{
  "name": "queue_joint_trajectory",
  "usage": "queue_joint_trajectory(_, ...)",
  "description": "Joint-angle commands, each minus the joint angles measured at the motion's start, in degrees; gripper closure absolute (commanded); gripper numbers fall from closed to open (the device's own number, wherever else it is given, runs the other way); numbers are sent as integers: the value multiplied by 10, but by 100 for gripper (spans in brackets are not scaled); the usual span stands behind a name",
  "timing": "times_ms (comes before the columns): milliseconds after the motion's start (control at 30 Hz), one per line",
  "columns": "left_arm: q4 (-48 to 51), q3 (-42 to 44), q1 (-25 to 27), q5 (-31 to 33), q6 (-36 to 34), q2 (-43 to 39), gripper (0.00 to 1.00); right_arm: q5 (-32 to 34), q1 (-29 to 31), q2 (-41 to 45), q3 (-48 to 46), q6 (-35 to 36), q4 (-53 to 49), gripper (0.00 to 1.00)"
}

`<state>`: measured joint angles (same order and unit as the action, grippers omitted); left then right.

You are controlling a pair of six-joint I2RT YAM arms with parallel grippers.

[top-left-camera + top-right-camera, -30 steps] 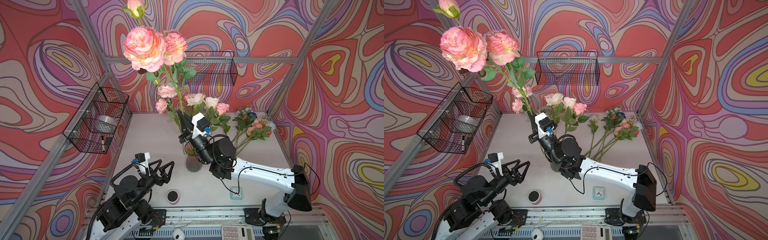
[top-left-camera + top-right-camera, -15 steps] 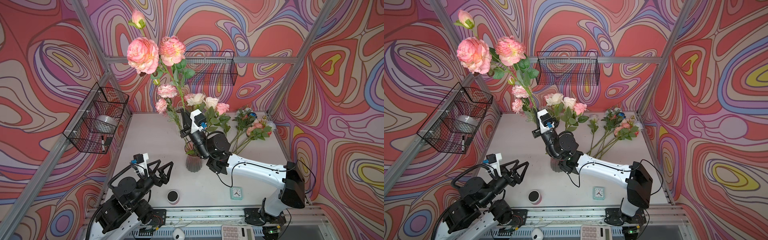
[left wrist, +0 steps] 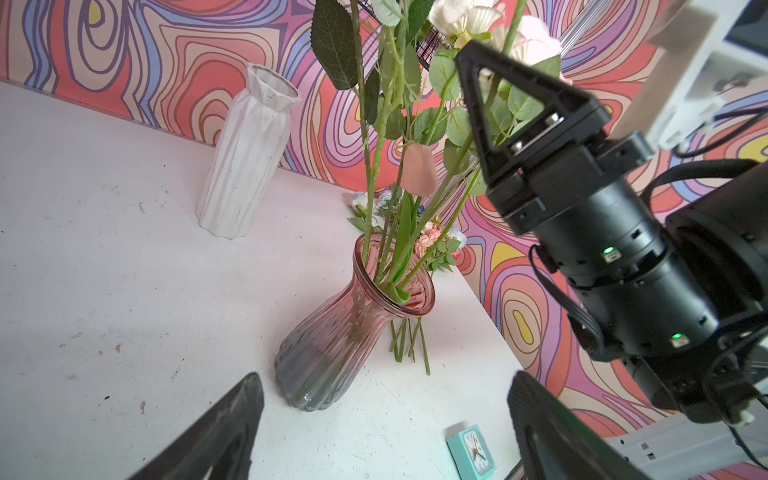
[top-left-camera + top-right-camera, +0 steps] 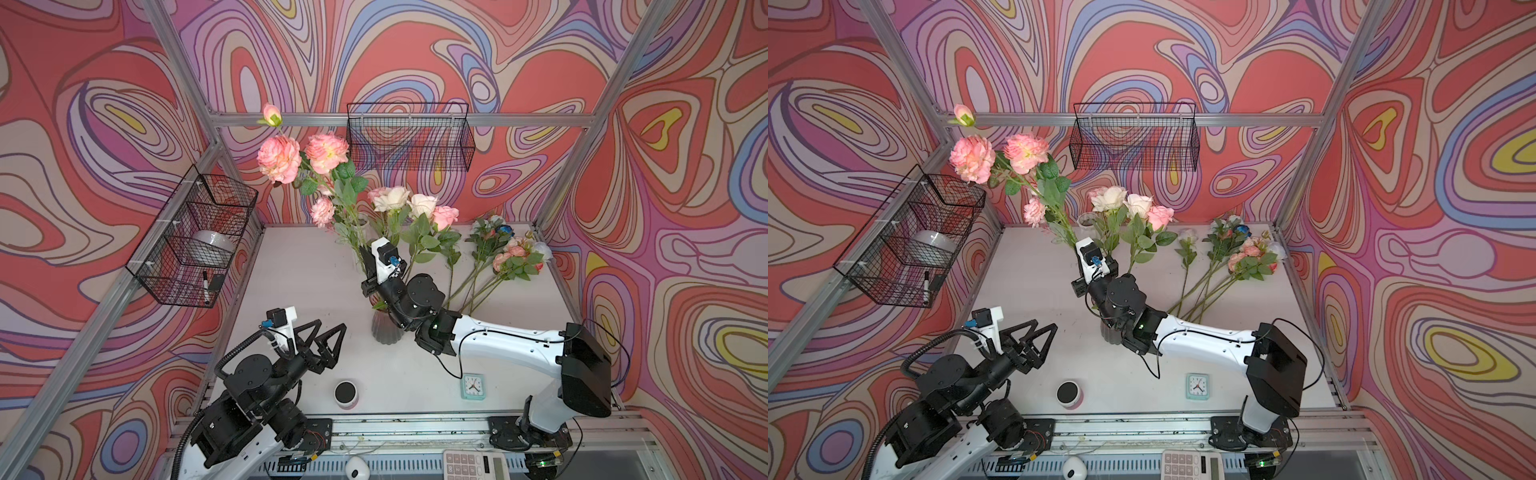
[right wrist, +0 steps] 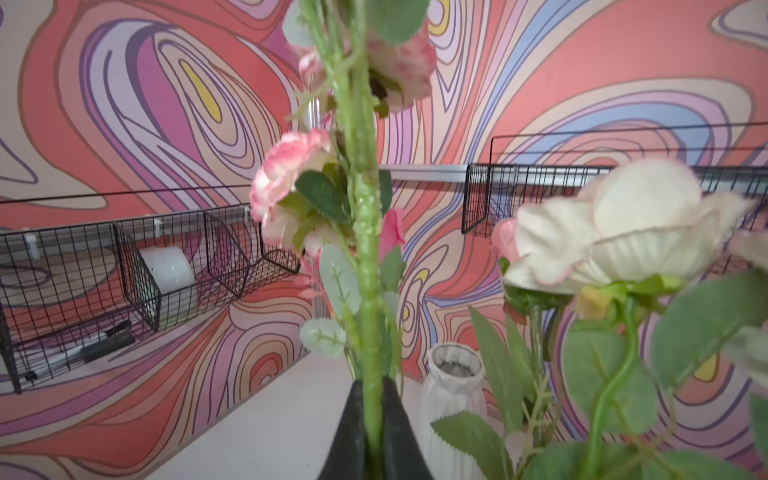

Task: Arrange the flowers into the vase
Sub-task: 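Carry the pink spray rose over the pink vase and lower its stem in, then open the right gripper to release the rose and draw back, then move the right gripper to the pile and close on a white rose stem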

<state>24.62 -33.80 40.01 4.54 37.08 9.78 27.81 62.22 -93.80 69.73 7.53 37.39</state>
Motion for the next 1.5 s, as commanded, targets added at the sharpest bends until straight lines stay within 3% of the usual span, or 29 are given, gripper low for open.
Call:
queue_joint_trajectory(0, 2, -2, -3, -6, 0, 1, 6, 11, -1, 37, -17, -59, -55, 68)
queue_joint_trajectory(100, -1, -2, -3, -9, 1, 6, 6, 9, -1, 61, -37, -85, -73, 56)
queue_joint_trajectory(267, -3, -1, -3, -9, 2, 12, 6, -6, 1, 107, -66, -127, -94, 48)
queue_joint_trajectory(400, -6, -2, -3, -7, 2, 14, 6, -34, 1, 154, -80, -166, -133, 47)
queue_joint_trajectory(700, -31, 9, -3, -1, 5, 23, 6, -158, 1, 257, -77, -215, -325, 48)
queue_joint_trajectory(933, -37, 23, -3, 1, 12, 24, 6, -250, 1, 328, -132, -252, -443, 48)
queue_joint_trajectory(1233, -48, 37, -3, -4, 24, 24, 6, -158, 2, 355, -252, -338, -493, 50)
queue_joint_trajectory(1333, -49, 37, -3, -6, 24, 25, 6, -79, -1, 335, -267, -367, -512, 63)
queue_joint_trajectory(1400, -48, 37, -3, -8, 24, 24, 6, -60, -24, 319, -272, -386, -522, 66)
queue_joint_trajectory(1467, -48, 37, -3, -10, 24, 24, 6, -85, -76, 307, -284, -408, -522, 67)
